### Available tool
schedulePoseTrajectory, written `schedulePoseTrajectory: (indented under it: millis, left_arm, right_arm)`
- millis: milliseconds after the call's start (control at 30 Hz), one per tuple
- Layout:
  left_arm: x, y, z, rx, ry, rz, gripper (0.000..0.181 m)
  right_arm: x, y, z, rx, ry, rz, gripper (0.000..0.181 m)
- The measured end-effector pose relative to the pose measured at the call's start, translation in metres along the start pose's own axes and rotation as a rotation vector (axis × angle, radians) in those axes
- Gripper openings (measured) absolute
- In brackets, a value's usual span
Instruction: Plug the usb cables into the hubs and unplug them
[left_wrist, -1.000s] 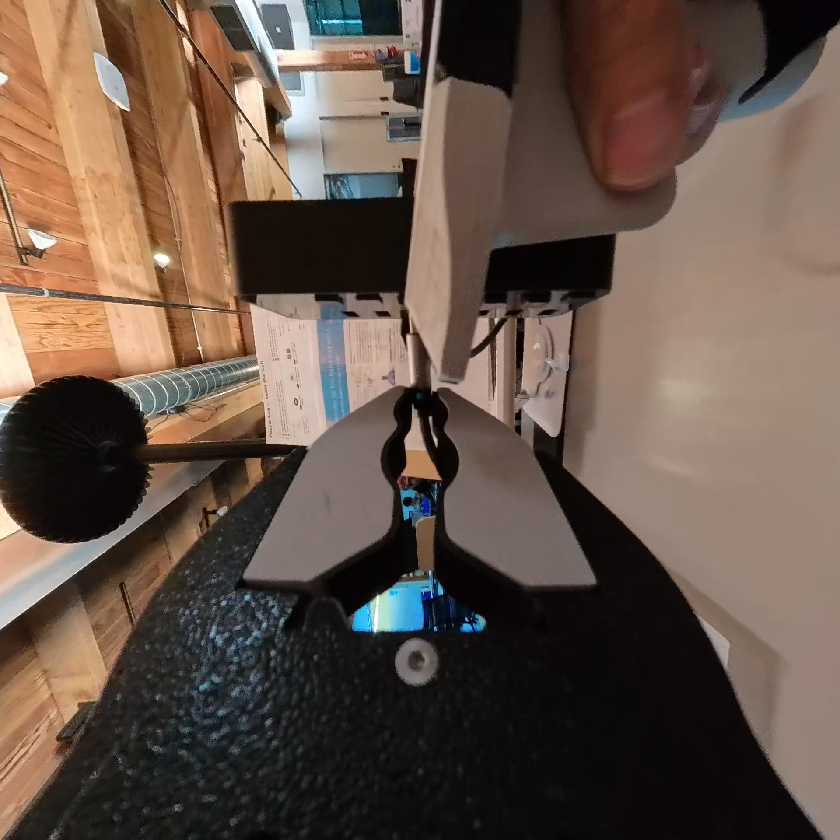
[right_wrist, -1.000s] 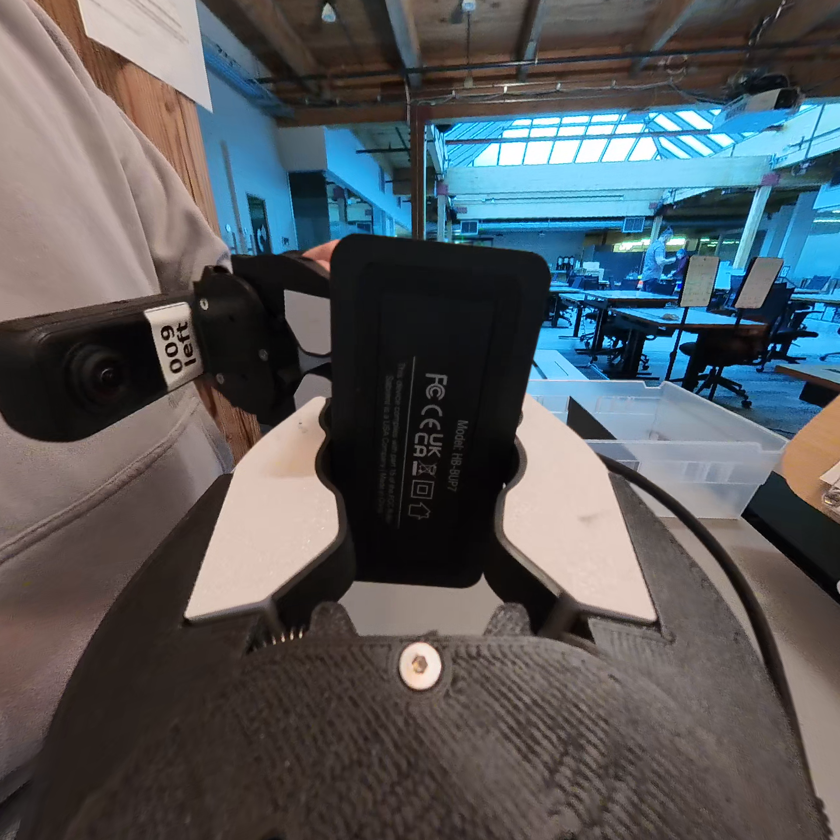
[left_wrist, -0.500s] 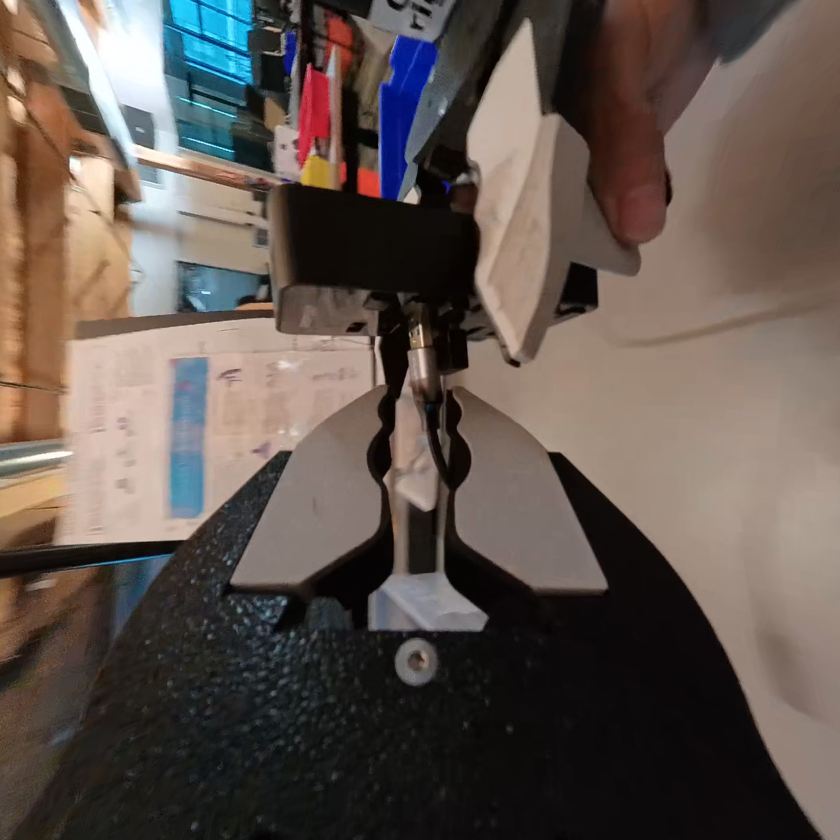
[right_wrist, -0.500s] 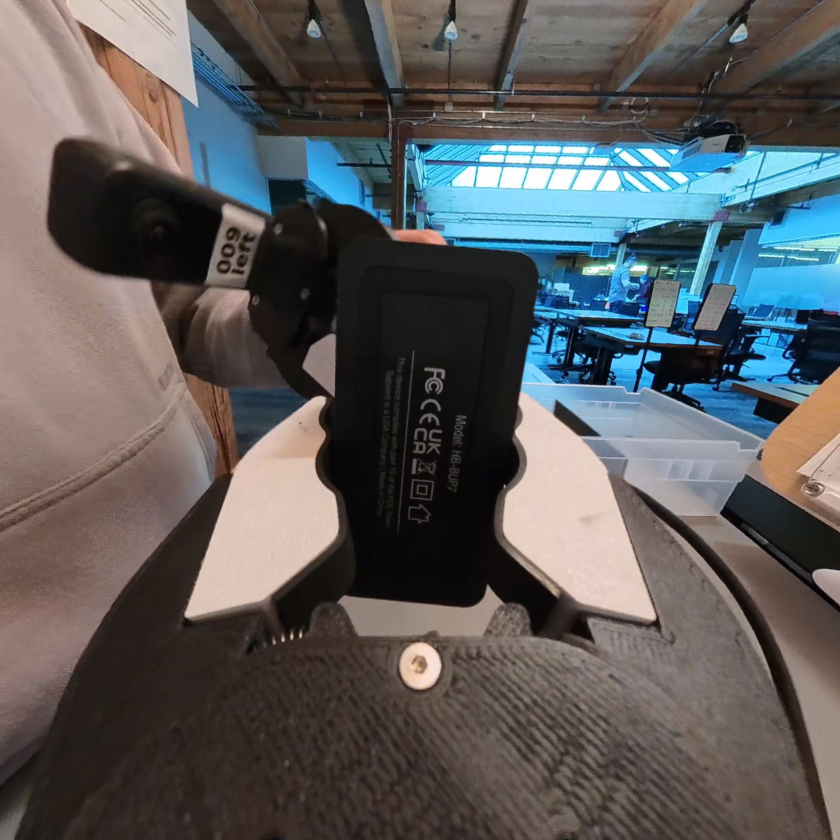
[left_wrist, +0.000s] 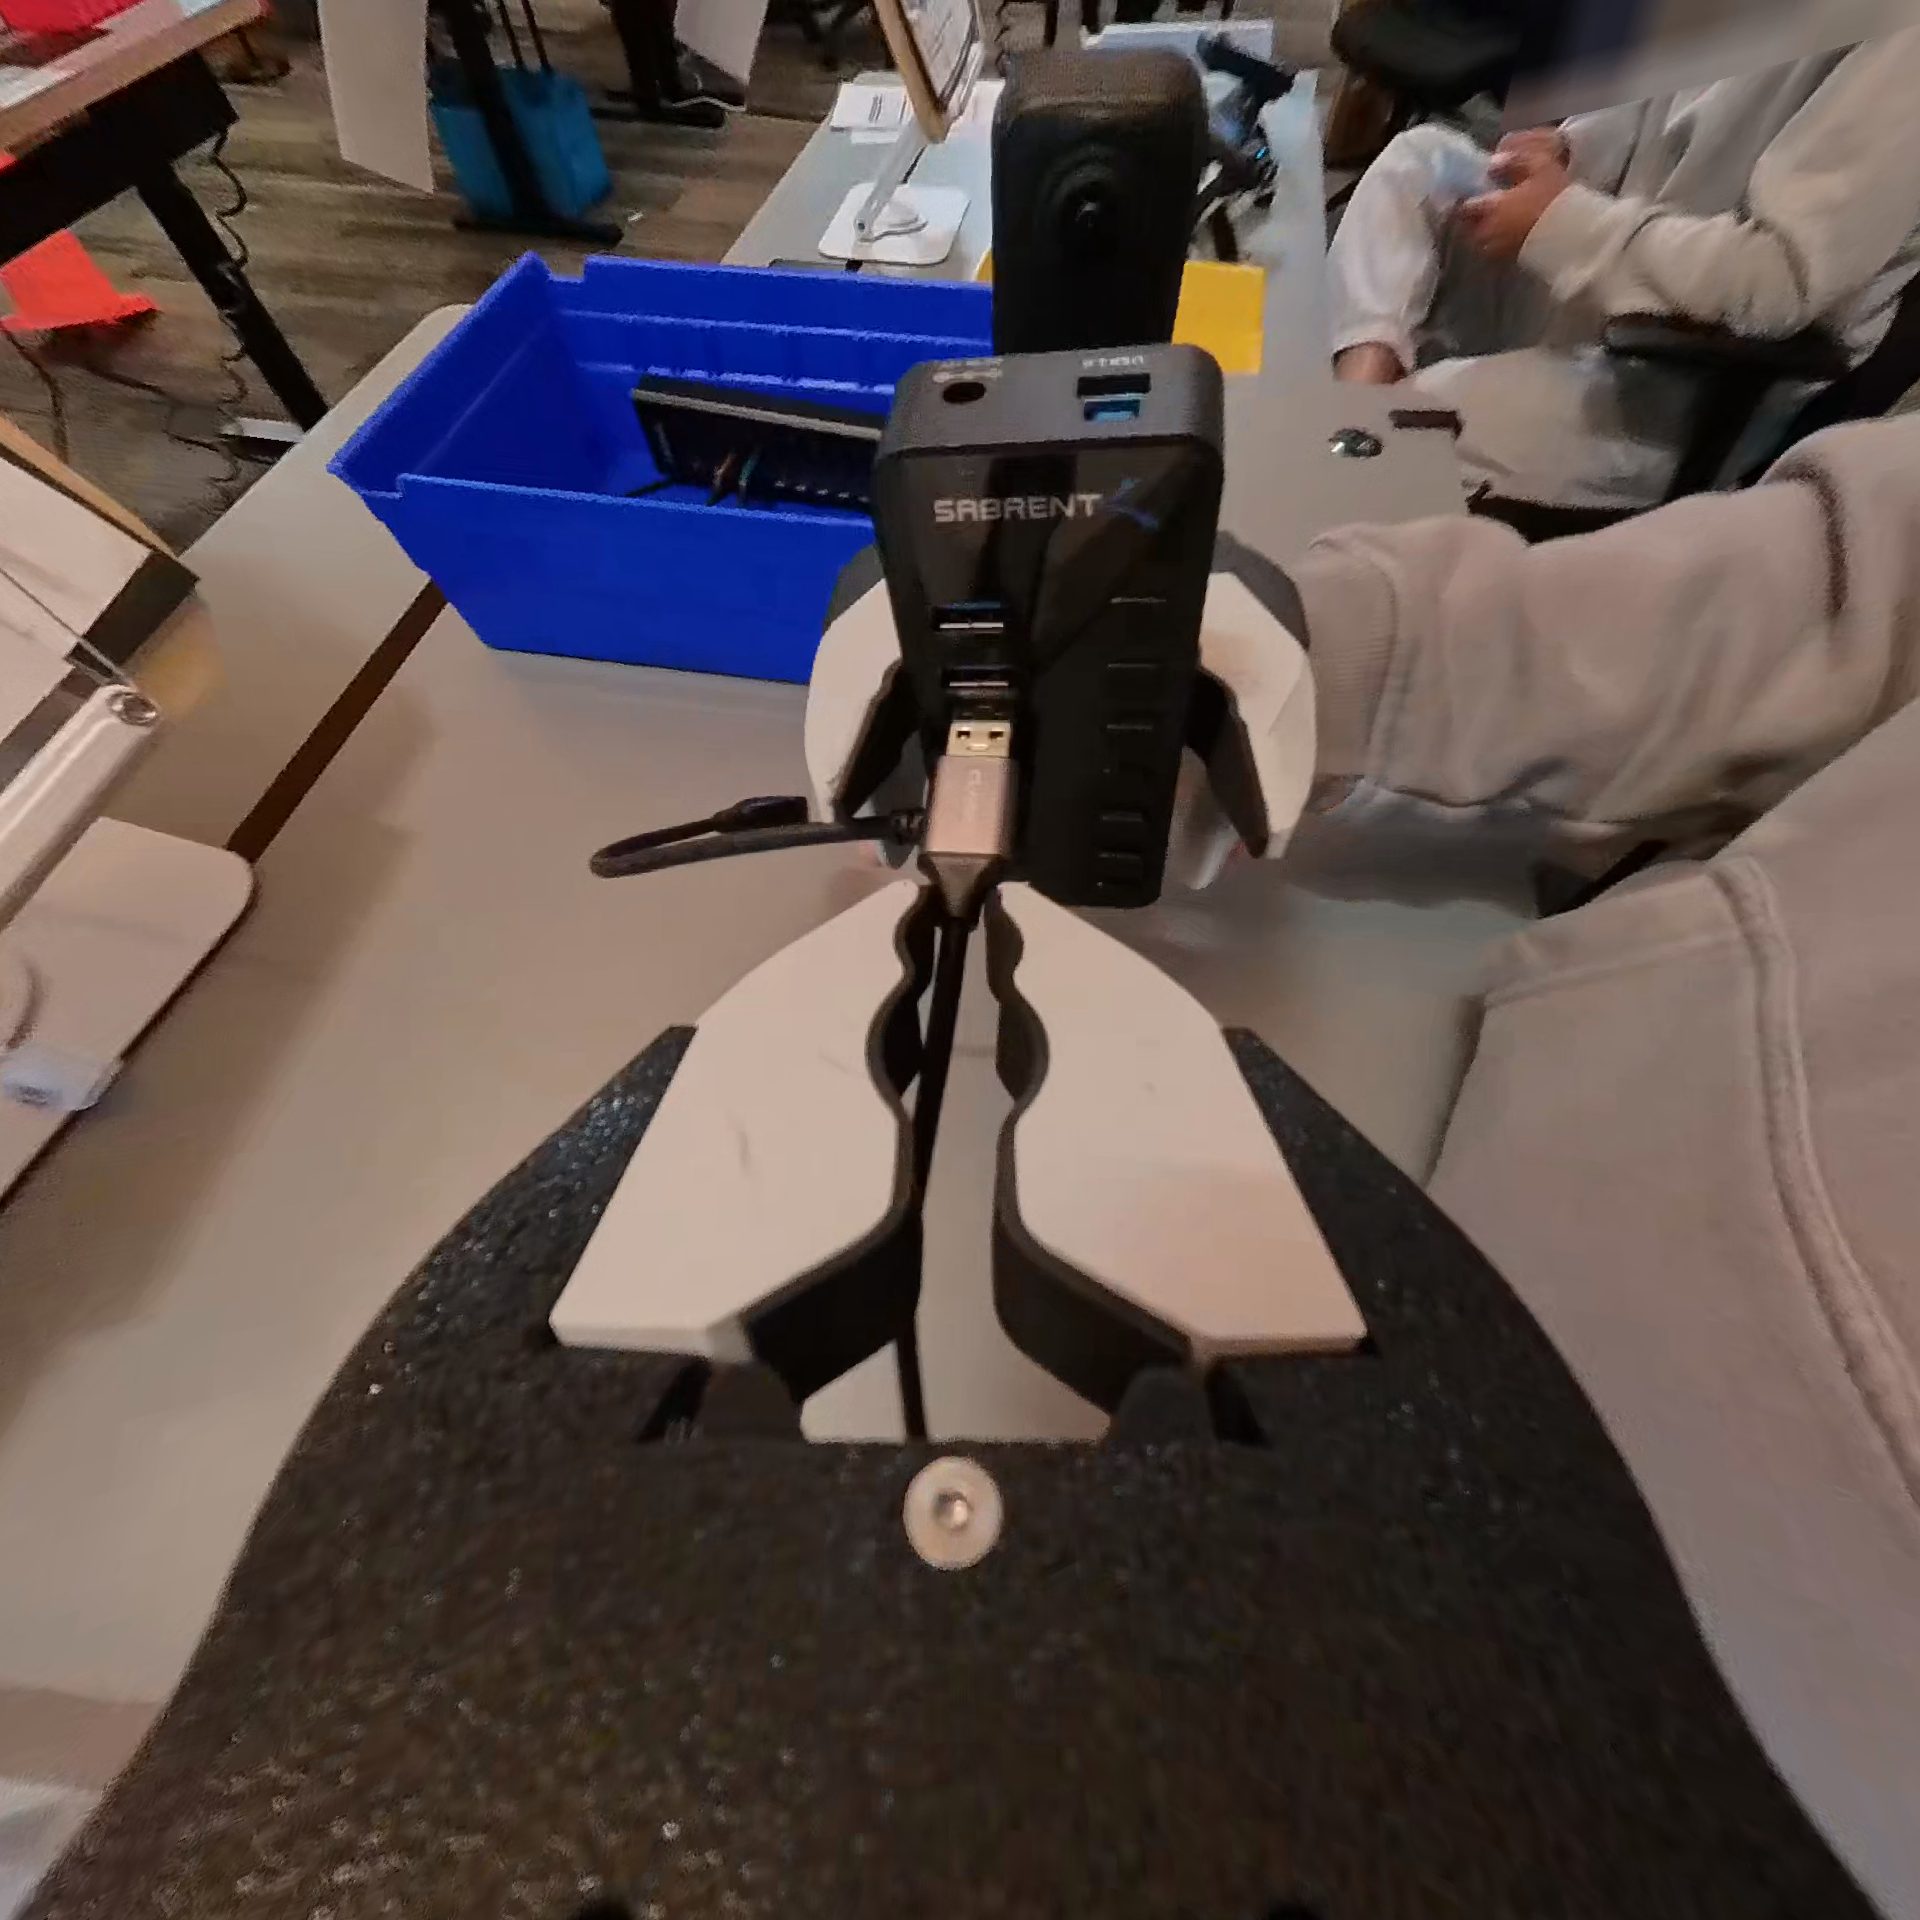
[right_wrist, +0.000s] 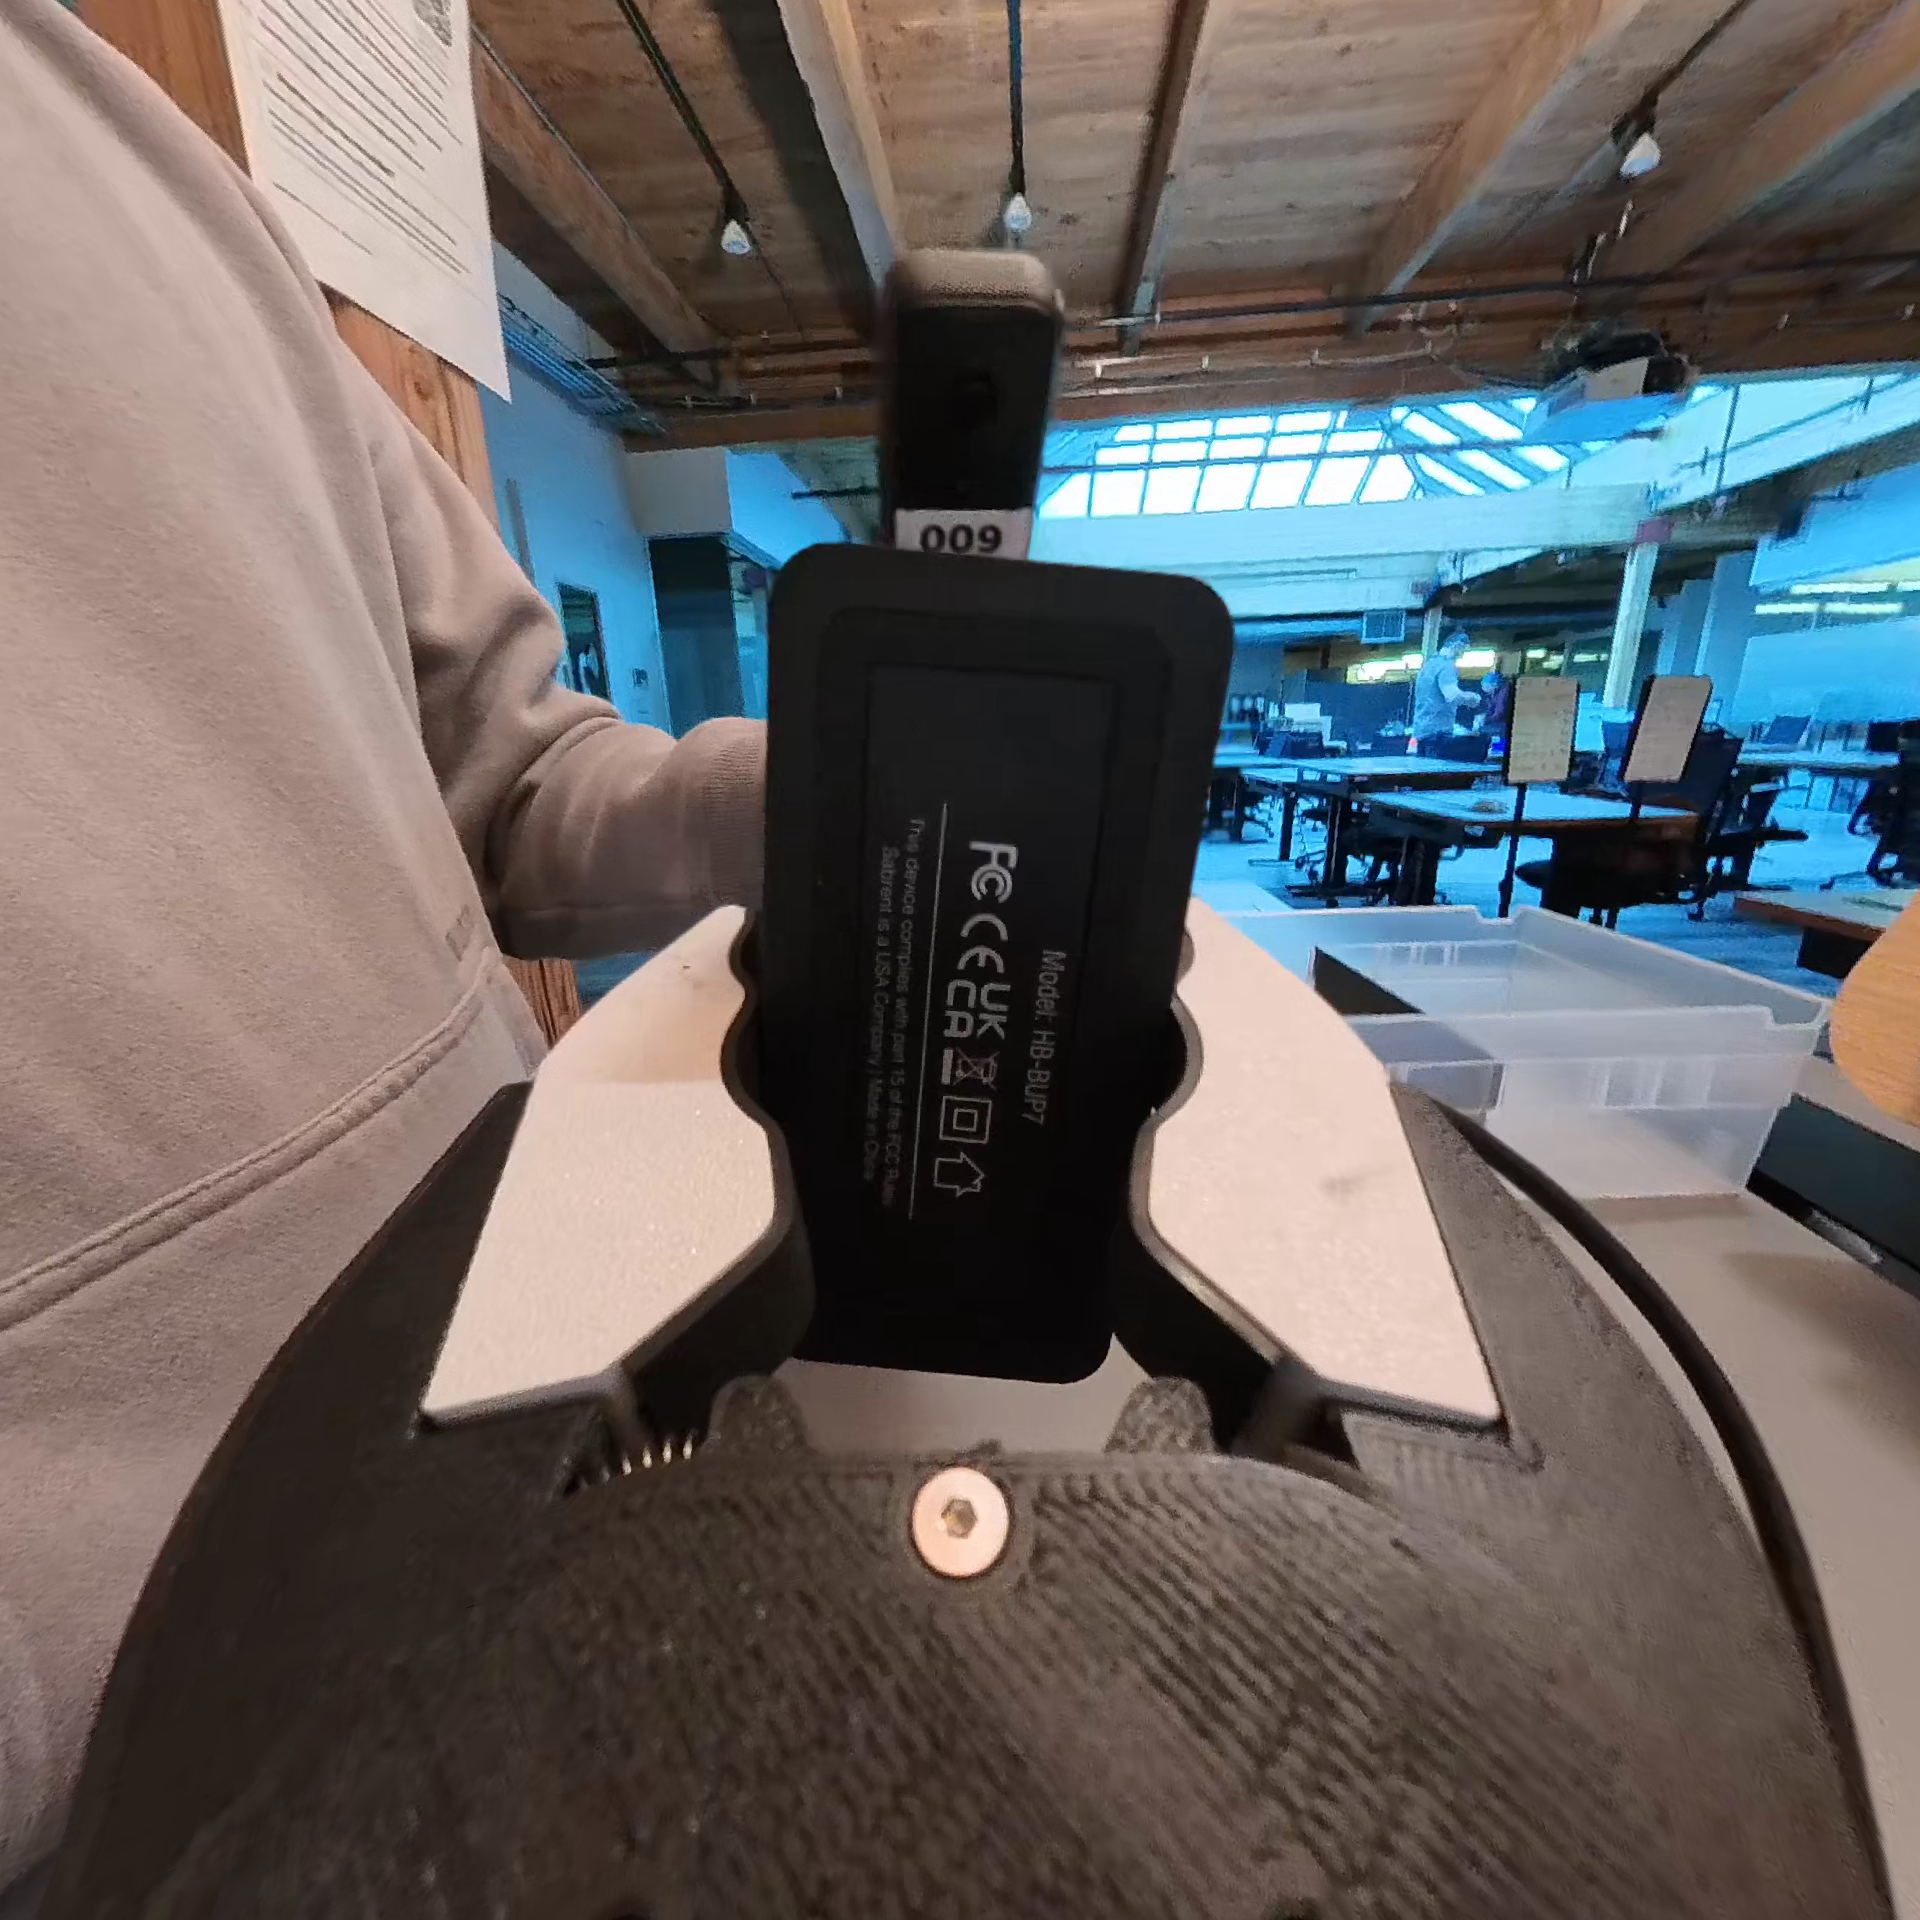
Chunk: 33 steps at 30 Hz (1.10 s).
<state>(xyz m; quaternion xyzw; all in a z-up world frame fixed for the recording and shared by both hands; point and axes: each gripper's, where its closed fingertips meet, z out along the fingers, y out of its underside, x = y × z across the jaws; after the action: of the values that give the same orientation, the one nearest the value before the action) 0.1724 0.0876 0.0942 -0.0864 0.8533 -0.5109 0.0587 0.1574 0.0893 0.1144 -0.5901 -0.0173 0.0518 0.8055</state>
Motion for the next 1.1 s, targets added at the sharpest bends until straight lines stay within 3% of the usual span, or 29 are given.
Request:
schedulePoseTrajectory:
  millis: [33, 167, 300, 500, 700, 867, 967, 1100]
  left_arm:
    - [0.0, 0.002, 0.0, -0.012, -0.012, 0.025, 0.008]
    - [0.001, 0.009, 0.001, -0.09, -0.04, 0.122, 0.008]
    - [0.002, -0.002, -0.001, -0.04, -0.024, 0.092, 0.008]
    - [0.006, 0.011, 0.001, -0.166, 0.006, 0.173, 0.008]
    - [0.008, 0.017, 0.007, -0.173, 0.044, 0.1, 0.008]
    - [0.007, 0.034, 0.013, -0.26, 0.026, 0.116, 0.008]
    - [0.005, 0.034, 0.017, -0.206, 0.006, 0.071, 0.008]
    - [-0.005, 0.006, 0.008, 0.009, -0.056, -0.024, 0.017]
  right_arm:
    - [0.0, 0.003, 0.0, -0.015, -0.002, 0.013, 0.071]
    - [-0.001, 0.014, 0.001, -0.086, -0.008, 0.056, 0.071]
    - [-0.002, 0.016, -0.002, -0.108, -0.024, 0.093, 0.071]
    - [-0.007, 0.032, -0.005, -0.227, -0.021, 0.099, 0.073]
    - [-0.006, 0.039, -0.004, -0.311, -0.008, 0.094, 0.072]
    - [-0.005, 0.057, -0.006, -0.364, 0.007, 0.106, 0.071]
    - [-0.004, 0.053, -0.007, -0.309, 0.02, 0.101, 0.07]
    - [0.008, 0.033, -0.006, -0.208, 0.122, 0.024, 0.07]
